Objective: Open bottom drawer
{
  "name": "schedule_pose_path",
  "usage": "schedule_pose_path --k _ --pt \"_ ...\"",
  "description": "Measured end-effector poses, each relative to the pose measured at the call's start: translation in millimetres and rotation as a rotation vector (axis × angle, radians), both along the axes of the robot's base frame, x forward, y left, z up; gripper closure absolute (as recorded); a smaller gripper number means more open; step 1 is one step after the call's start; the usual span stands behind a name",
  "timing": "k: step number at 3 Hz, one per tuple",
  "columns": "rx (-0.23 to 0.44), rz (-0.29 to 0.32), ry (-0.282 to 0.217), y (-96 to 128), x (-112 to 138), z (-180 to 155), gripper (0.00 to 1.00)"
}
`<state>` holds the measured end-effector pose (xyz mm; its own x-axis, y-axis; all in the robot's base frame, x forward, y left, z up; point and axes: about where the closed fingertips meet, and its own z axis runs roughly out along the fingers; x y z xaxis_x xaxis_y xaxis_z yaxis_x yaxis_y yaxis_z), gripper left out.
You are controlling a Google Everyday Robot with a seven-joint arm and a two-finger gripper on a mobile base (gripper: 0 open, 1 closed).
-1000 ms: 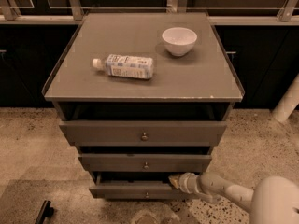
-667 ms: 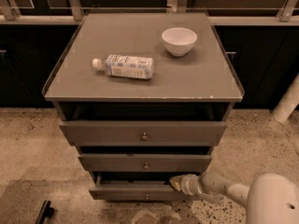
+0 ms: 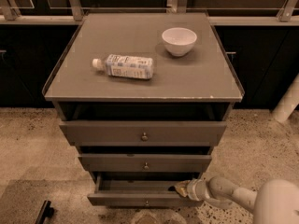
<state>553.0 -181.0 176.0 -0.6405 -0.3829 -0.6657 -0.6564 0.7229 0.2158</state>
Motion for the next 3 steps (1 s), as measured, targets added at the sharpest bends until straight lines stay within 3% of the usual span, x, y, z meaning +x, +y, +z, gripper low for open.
schedule_pose_path --k 3 --pt "0.154 -0.074 0.117 -31.7 -72.2 2.2 1.0"
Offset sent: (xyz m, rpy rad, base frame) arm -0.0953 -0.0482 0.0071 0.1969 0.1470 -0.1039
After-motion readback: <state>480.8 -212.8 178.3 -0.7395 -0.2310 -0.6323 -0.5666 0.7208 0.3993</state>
